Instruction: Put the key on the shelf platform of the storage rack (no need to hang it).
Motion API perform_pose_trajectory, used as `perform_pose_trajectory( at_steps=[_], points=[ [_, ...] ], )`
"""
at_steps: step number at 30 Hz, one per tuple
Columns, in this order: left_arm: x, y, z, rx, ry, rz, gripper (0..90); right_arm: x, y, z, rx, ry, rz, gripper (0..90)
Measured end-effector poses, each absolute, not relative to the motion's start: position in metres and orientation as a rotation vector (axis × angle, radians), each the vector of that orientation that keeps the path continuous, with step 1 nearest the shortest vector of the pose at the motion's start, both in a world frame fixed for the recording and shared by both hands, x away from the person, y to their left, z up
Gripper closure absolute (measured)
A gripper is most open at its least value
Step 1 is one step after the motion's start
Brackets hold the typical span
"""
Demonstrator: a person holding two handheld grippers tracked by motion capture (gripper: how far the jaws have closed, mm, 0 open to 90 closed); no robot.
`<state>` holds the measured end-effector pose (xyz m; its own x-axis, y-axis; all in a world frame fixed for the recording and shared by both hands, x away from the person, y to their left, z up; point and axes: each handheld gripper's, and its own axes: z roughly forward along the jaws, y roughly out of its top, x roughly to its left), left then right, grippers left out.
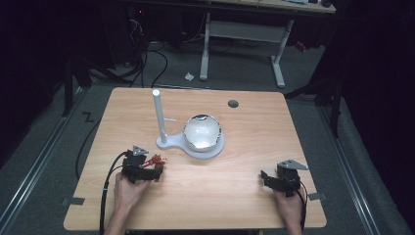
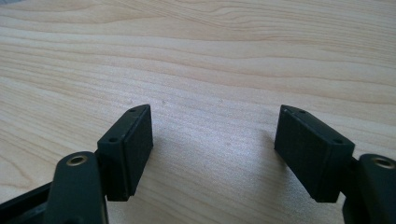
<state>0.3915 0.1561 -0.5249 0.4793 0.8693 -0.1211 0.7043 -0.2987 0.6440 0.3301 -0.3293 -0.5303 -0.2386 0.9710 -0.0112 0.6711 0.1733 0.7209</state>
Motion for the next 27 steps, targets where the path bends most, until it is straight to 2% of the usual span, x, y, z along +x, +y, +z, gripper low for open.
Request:
perform_pose_trajectory(
  at_steps=[4,6,7,12,19,21,27],
  points=[
    [0.389,0.151,-0.523,2.080,1.284,0.339,20.6,0.330,-0.329,-0.530,1.545,1.979,0.833,28.1],
    [0.387,0.148,-0.523,2.086,1.283,0.348,28.5,0.330,-0.329,-0.530,1.545,1.980,0.834,28.1],
    [0.386,0.147,-0.522,2.089,1.283,0.352,28.5,0.330,-0.329,-0.530,1.545,1.980,0.834,28.1],
    [0.382,0.140,-0.521,2.090,1.278,0.377,47.9,0.330,-0.329,-0.530,1.545,1.979,0.833,28.0],
    [0.381,0.142,-0.520,2.060,1.309,0.360,54.3,0.330,-0.329,-0.530,1.545,1.980,0.834,28.1],
    [0.380,0.146,-0.519,2.023,1.320,0.334,61.1,0.330,-0.330,-0.530,1.549,1.979,0.840,28.3],
    [0.380,0.146,-0.519,2.024,1.314,0.338,62.1,0.330,-0.330,-0.530,1.548,1.979,0.842,28.3]
  ],
)
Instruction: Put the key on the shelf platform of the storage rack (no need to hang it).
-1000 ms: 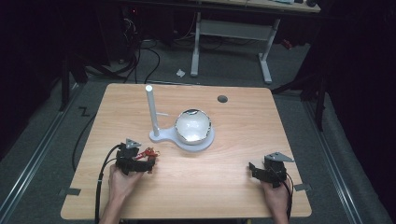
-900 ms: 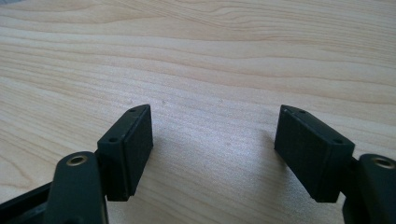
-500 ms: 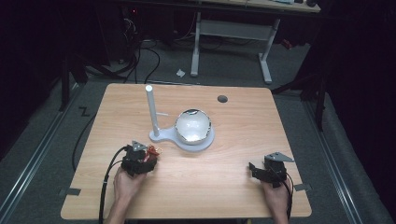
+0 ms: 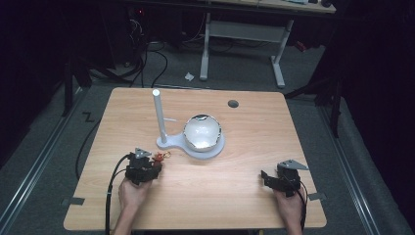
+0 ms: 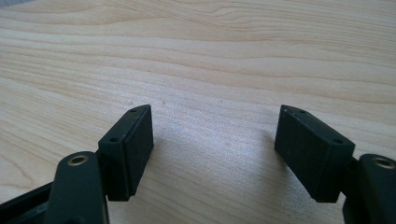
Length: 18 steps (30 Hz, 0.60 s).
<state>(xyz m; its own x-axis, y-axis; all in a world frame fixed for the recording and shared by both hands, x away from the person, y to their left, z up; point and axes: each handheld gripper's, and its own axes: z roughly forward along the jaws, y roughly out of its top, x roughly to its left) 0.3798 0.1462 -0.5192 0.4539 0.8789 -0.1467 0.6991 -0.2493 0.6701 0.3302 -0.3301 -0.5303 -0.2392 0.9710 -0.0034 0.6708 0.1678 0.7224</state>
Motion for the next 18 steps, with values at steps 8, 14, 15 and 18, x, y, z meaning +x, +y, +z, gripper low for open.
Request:
perform_pose_trajectory(
  at_steps=[8,14,15,18],
  points=[
    [0.377,0.151,-0.515,1.989,1.310,0.344,63.1,0.330,-0.330,-0.530,1.549,1.979,0.846,28.2],
    [0.369,0.155,-0.504,1.953,1.277,0.373,63.6,0.331,-0.330,-0.530,1.545,1.982,0.838,28.1],
    [0.367,0.157,-0.501,1.942,1.271,0.375,63.7,0.331,-0.330,-0.530,1.544,1.981,0.837,28.1],
    [0.362,0.160,-0.494,1.908,1.254,0.372,63.9,0.331,-0.330,-0.530,1.545,1.981,0.838,28.0]
  ],
)
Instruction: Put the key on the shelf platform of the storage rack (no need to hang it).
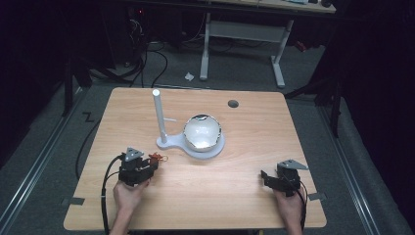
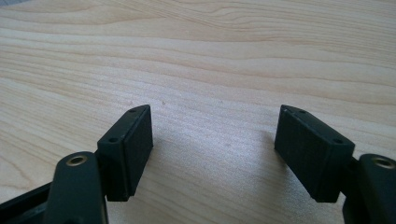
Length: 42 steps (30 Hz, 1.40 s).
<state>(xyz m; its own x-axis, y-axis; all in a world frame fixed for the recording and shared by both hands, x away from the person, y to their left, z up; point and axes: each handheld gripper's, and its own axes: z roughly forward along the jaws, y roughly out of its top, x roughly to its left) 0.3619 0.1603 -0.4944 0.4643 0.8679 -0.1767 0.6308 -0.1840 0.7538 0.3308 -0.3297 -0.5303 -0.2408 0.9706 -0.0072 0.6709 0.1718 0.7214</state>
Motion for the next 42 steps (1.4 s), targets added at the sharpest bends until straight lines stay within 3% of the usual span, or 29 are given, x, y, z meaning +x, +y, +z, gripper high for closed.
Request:
perform_pose_trajectory(
  at_steps=[22,42],
  points=[
    [0.336,0.163,-0.417,1.844,1.049,0.329,64.7,0.331,-0.330,-0.530,1.542,1.981,0.836,28.1],
    [0.362,0.110,-0.368,1.931,0.818,0.216,64.8,0.331,-0.329,-0.530,1.539,1.981,0.833,28.0]
  ],
)
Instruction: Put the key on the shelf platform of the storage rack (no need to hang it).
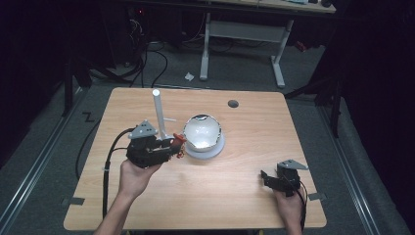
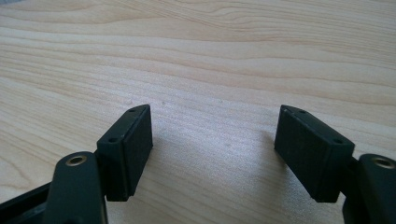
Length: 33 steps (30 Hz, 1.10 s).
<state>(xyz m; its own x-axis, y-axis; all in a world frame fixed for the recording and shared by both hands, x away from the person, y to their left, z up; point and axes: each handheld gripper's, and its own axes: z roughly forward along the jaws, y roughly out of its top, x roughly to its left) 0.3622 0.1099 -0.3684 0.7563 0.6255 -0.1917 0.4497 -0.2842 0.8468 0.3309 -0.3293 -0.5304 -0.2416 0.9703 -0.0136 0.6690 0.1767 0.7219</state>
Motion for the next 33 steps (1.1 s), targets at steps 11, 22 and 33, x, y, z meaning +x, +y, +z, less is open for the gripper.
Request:
perform_pose_trajectory(
  at_steps=[11,22,33],
  points=[
    [0.384,0.087,-0.345,1.947,0.763,0.215,65.0,0.331,-0.330,-0.530,1.542,1.982,0.834,27.9],
    [0.412,0.064,-0.347,1.971,0.748,0.198,65.0,0.331,-0.330,-0.530,1.541,1.983,0.833,28.0],
    [0.431,0.047,-0.365,2.013,0.774,0.229,65.0,0.331,-0.330,-0.530,1.540,1.983,0.833,27.8]
  ],
)
